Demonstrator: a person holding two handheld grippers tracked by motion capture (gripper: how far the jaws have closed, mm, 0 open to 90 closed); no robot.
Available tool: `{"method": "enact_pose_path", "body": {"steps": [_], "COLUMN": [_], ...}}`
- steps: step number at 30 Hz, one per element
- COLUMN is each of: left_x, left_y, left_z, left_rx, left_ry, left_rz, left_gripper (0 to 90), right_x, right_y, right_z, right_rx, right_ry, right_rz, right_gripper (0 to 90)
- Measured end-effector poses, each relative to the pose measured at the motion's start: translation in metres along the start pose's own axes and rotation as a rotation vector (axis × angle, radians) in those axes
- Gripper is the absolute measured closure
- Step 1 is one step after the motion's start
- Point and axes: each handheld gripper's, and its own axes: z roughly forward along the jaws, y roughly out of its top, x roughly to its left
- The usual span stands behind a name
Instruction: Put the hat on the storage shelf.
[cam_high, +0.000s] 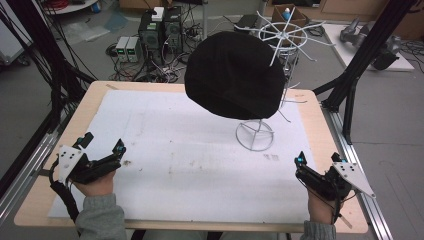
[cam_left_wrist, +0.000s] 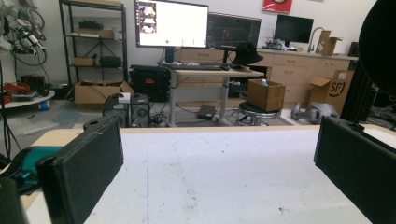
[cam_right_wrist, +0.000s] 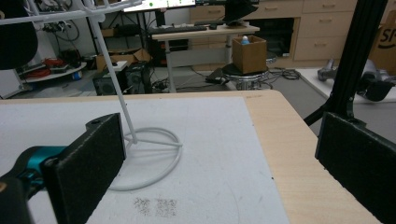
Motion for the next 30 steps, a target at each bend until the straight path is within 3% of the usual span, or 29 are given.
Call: {"method": "enact_pose_path", "body": {"steps": [5, 11, 23, 30], "left_x": [0.002, 0.003, 0.013, 0.015], "left_y": [0.0, -0.001, 0.002, 0.002], "left_z": [0.001, -0.002, -0.023, -0.025], "left_rx": [-0.002, 0.003, -0.006, 0.001], "left_ry": [-0.003, 0.004, 0.034, 0.039], "left_rz": [-0.015, -0.004, -0.002, -0.004], "left_gripper": [1.7, 1.7, 1.7, 1.7], "right_x": [0.001, 0.002, 0.019, 0.025], "right_y": [0.0, 0.0, 0.003, 0.004], "right_z": [0.0, 0.004, 0.019, 0.023], "right_rx": [0.0, 0.0, 0.001, 0.004], "right_ry": [0.001, 0.005, 0.056, 0.069], "right_rz": [-0.005, -0.001, -0.021, -0.03], "right_gripper": [0.7, 0.7, 0.7, 0.7]}}
